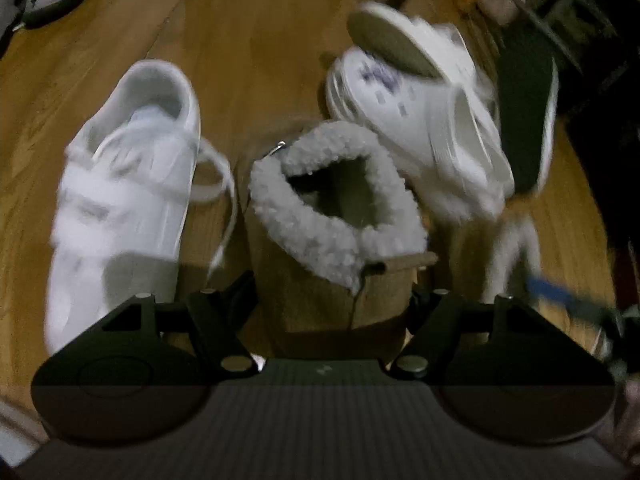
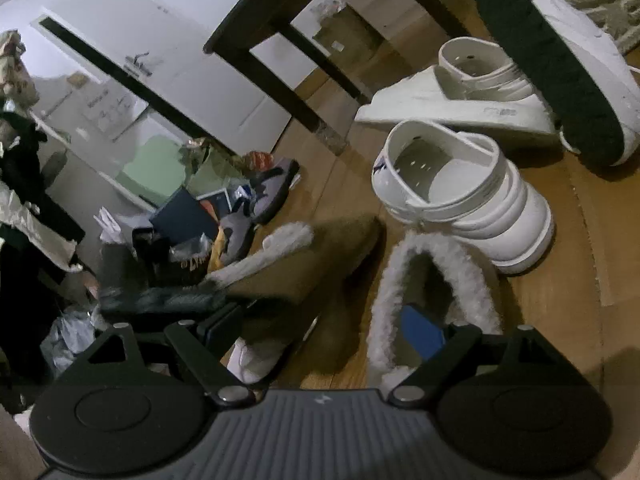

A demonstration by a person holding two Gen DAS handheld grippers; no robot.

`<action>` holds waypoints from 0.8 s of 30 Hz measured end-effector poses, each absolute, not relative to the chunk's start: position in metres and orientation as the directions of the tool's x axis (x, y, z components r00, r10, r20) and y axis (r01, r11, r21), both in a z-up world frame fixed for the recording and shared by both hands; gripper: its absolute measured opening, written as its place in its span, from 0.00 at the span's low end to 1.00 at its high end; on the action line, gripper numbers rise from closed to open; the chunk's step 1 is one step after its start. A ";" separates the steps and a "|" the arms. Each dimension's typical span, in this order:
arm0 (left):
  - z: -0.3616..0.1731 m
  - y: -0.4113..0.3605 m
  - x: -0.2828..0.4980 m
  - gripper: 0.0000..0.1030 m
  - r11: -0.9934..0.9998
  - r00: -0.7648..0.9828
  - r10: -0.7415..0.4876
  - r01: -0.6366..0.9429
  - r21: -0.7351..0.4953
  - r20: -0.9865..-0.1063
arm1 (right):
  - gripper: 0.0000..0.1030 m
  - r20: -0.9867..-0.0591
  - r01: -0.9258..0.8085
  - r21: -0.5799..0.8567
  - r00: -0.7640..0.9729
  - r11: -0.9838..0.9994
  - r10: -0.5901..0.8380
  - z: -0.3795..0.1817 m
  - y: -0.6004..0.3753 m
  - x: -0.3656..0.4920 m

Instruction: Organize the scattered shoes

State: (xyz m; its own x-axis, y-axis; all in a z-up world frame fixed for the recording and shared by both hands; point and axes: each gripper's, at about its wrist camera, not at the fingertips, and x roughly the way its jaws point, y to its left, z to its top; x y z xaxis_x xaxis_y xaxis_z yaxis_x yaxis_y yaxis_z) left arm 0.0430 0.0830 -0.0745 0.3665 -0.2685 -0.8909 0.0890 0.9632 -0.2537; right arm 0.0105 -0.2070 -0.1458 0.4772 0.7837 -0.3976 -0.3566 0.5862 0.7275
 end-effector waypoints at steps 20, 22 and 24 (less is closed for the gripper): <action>-0.085 0.125 -0.005 0.95 0.931 0.214 -0.365 0.089 -0.354 -0.906 | 0.70 -0.863 -0.862 -0.170 0.364 0.478 0.349 -0.083 0.018 0.002; -0.080 0.126 -0.008 0.95 0.938 0.230 -0.347 0.103 -0.331 -0.909 | 0.69 -0.872 -0.884 -0.174 0.343 0.435 0.350 -0.089 0.026 0.005; -0.074 0.124 -0.010 0.95 0.950 0.244 -0.310 0.125 -0.288 -0.919 | 0.69 -0.884 -0.907 -0.176 0.317 0.382 0.343 -0.097 0.034 0.006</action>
